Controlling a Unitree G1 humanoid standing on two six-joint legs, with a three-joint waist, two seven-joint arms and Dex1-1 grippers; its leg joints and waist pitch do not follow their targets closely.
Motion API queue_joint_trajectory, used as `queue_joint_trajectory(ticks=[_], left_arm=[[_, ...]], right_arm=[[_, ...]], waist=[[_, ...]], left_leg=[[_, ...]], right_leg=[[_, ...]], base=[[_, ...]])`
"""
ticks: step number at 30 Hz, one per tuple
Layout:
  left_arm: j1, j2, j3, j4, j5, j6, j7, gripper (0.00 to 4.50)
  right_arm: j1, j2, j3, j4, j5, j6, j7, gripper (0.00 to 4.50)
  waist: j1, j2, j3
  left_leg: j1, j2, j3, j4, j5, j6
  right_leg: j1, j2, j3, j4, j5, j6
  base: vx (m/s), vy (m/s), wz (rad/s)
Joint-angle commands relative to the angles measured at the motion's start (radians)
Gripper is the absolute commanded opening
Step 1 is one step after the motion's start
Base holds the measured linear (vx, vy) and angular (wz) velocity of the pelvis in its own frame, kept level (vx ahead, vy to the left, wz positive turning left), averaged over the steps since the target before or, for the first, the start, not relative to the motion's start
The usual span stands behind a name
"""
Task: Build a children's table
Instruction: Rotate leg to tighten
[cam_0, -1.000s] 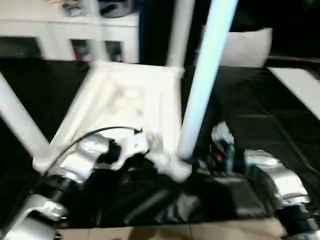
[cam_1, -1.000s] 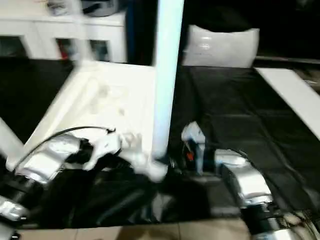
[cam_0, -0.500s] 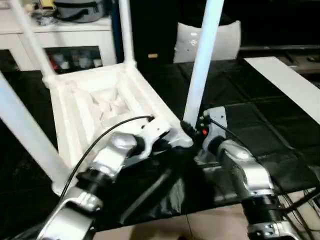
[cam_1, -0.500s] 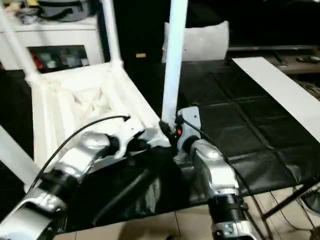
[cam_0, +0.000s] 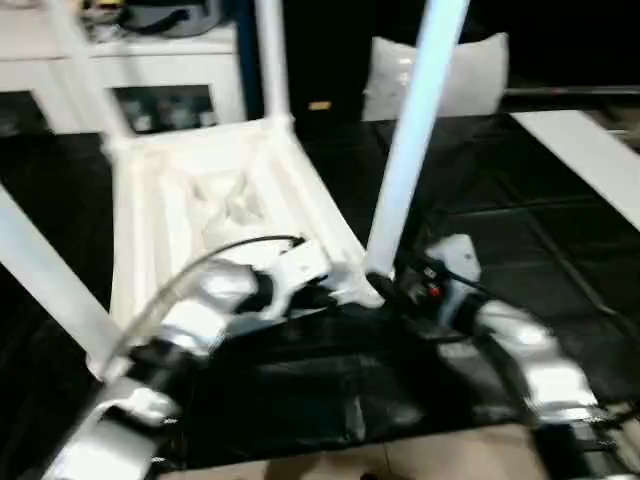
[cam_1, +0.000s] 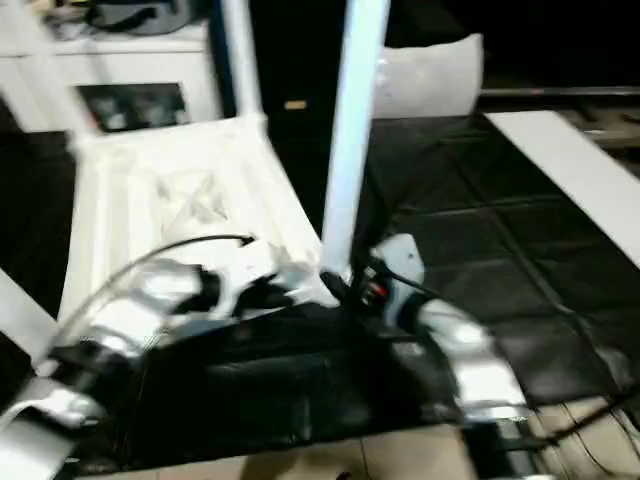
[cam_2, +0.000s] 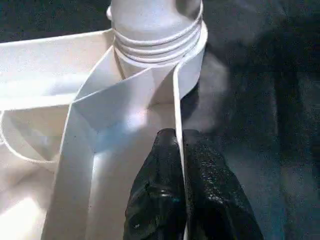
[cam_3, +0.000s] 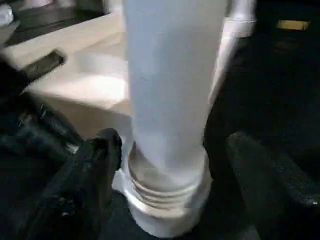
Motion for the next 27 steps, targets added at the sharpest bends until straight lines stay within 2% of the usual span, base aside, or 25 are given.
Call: queue_joint_trajectory(ticks=[1,3,4,5,6,8,10,11,12,13,14,15,16,17,20,22,24,27], left_arm=[[0.01,0.032,-0.041,-0.037,-0.013,-0.072,-0.107,0.0],[0.019,0.053,-0.05,-0.05,-0.031,-0.09,-0.173,0.0],[0.02,0.056,-0.051,-0.051,-0.034,-0.091,-0.181,0.0],[0.022,0.062,-0.053,-0.057,-0.042,-0.097,-0.203,0.0],[0.026,0.078,-0.066,-0.069,-0.051,-0.113,-0.247,0.0],[0.03,0.092,-0.076,-0.079,-0.058,-0.125,-0.282,0.0],[0.031,0.094,-0.077,-0.081,-0.06,-0.13,-0.292,0.0],[0.037,0.106,-0.083,-0.093,-0.065,-0.137,-0.322,0.0],[0.038,0.108,-0.085,-0.095,-0.066,-0.139,-0.328,0.0],[0.039,0.111,-0.087,-0.098,-0.067,-0.14,-0.335,0.0],[0.042,0.121,-0.093,-0.104,-0.067,-0.147,-0.353,0.0],[0.045,0.127,-0.096,-0.108,-0.067,-0.15,-0.363,0.0],[0.046,0.129,-0.097,-0.109,-0.067,-0.152,-0.37,0.0],[0.046,0.13,-0.097,-0.109,-0.067,-0.153,-0.374,0.0],[0.047,0.137,-0.102,-0.112,-0.067,-0.159,-0.386,0.0],[0.047,0.138,-0.102,-0.112,-0.067,-0.161,-0.388,0.0],[0.048,0.141,-0.103,-0.113,-0.068,-0.162,-0.391,0.0],[0.048,0.145,-0.103,-0.117,-0.071,-0.161,-0.395,0.0]], right_arm=[[0.0,-0.049,0.017,-0.037,0.036,0.0,0.12,3.92],[-0.006,-0.087,0.028,-0.039,0.071,0.016,0.22,3.92],[-0.007,-0.092,0.03,-0.039,0.077,0.017,0.232,3.92],[-0.011,-0.105,0.036,-0.035,0.089,0.018,0.266,3.92],[-0.027,-0.124,0.047,-0.021,0.112,0.028,0.337,3.92],[-0.039,-0.138,0.057,-0.01,0.125,0.04,0.388,3.92],[-0.041,-0.141,0.06,-0.007,0.126,0.04,0.4,3.64],[-0.055,-0.151,0.07,0.005,0.142,0.063,0.447,3.56],[-0.059,-0.153,0.073,0.008,0.146,0.069,0.457,3.53],[-0.062,-0.155,0.076,0.011,0.15,0.075,0.468,3.31],[-0.071,-0.163,0.091,0.01,0.159,0.097,0.502,3.31],[-0.074,-0.167,0.101,0.006,0.164,0.109,0.519,3.14],[-0.076,-0.169,0.106,0.006,0.167,0.114,0.53,3.09],[-0.079,-0.169,0.109,0.007,0.169,0.117,0.537,3.0],[-0.087,-0.17,0.115,0.009,0.176,0.133,0.557,2.69],[-0.089,-0.17,0.116,0.01,0.176,0.136,0.562,2.64],[-0.091,-0.173,0.119,0.009,0.181,0.148,0.572,2.32],[-0.093,-0.178,0.12,0.002,0.197,0.175,0.582,2.12]], waist=[[0.01,-0.012,-0.078],[0.018,-0.009,-0.078],[0.024,-0.008,-0.077],[0.026,-0.008,-0.076],[0.031,-0.012,-0.076],[0.039,-0.009,-0.073],[0.041,-0.01,-0.072],[0.049,-0.013,-0.073],[0.052,-0.012,-0.072],[0.053,-0.013,-0.073],[0.053,-0.017,-0.072],[0.056,-0.014,-0.073],[0.055,-0.018,-0.073],[0.057,-0.015,-0.072],[0.057,-0.02,-0.073],[0.057,-0.021,-0.074],[0.057,-0.022,-0.074],[0.058,-0.023,-0.075]], left_leg=[[0.002,0.049,-0.007,-0.064,-0.205,0.089],[0.0,0.054,-0.006,-0.064,-0.19,0.099],[0.003,0.059,-0.006,-0.066,-0.194,0.096],[0.005,0.059,-0.005,-0.067,-0.2,0.094],[0.011,0.06,-0.003,-0.068,-0.218,0.085],[0.014,0.062,0.0,-0.071,-0.241,0.074],[0.016,0.064,0.001,-0.072,-0.247,0.064],[0.022,0.063,0.004,-0.072,-0.254,0.053],[0.02,0.063,0.006,-0.074,-0.255,0.05],[0.022,0.063,0.007,-0.074,-0.259,0.048],[0.022,0.063,0.007,-0.074,-0.26,0.049],[0.021,0.063,0.006,-0.075,-0.256,0.049],[0.021,0.064,0.008,-0.074,-0.253,0.049],[0.021,0.063,0.008,-0.074,-0.256,0.046],[0.02,0.062,0.007,-0.074,-0.263,0.035],[0.019,0.061,0.007,-0.073,-0.253,0.037],[0.018,0.06,0.008,-0.072,-0.244,0.039],[0.018,0.06,0.009,-0.071,-0.228,0.042]], right_leg=[[0.058,-0.075,0.066,-0.068,-0.376,-0.151],[0.059,-0.072,0.066,-0.061,-0.331,-0.163],[0.056,-0.07,0.067,-0.059,-0.319,-0.17],[0.055,-0.07,0.067,-0.06,-0.322,-0.172],[0.052,-0.07,0.067,-0.061,-0.337,-0.175],[0.051,-0.07,0.068,-0.062,-0.362,-0.173],[0.049,-0.069,0.07,-0.062,-0.372,-0.17],[0.046,-0.07,0.074,-0.062,-0.385,-0.17],[0.047,-0.069,0.076,-0.062,-0.394,-0.166],[0.045,-0.068,0.077,-0.063,-0.398,-0.165],[0.045,-0.068,0.078,-0.062,-0.399,-0.164],[0.046,-0.068,0.079,-0.06,-0.401,-0.163],[0.045,-0.068,0.081,-0.061,-0.4,-0.162],[0.044,-0.07,0.081,-0.062,-0.41,-0.159],[0.045,-0.071,0.081,-0.064,-0.421,-0.152],[0.046,-0.071,0.081,-0.064,-0.422,-0.149],[0.046,-0.071,0.081,-0.064,-0.426,-0.147],[0.046,-0.069,0.081,-0.062,-0.414,-0.15]], base=[[0.0,0.0,0.0],[0.0,0.0,0.0],[0.0,0.0,0.0],[0.0,0.0,0.0],[0.0,0.0,0.0],[0.0,0.0,0.0],[0.0,0.0,0.0],[0.0,0.0,0.0],[0.0,0.0,0.0],[0.0,0.0,0.0],[0.0,0.0,0.0],[0.0,0.0,0.0],[0.0,0.0,0.0],[0.0,0.0,0.0],[0.0,0.0,0.0],[0.0,0.0,0.0],[0.0,0.0,0.0],[0.0,0.0,0.0]])
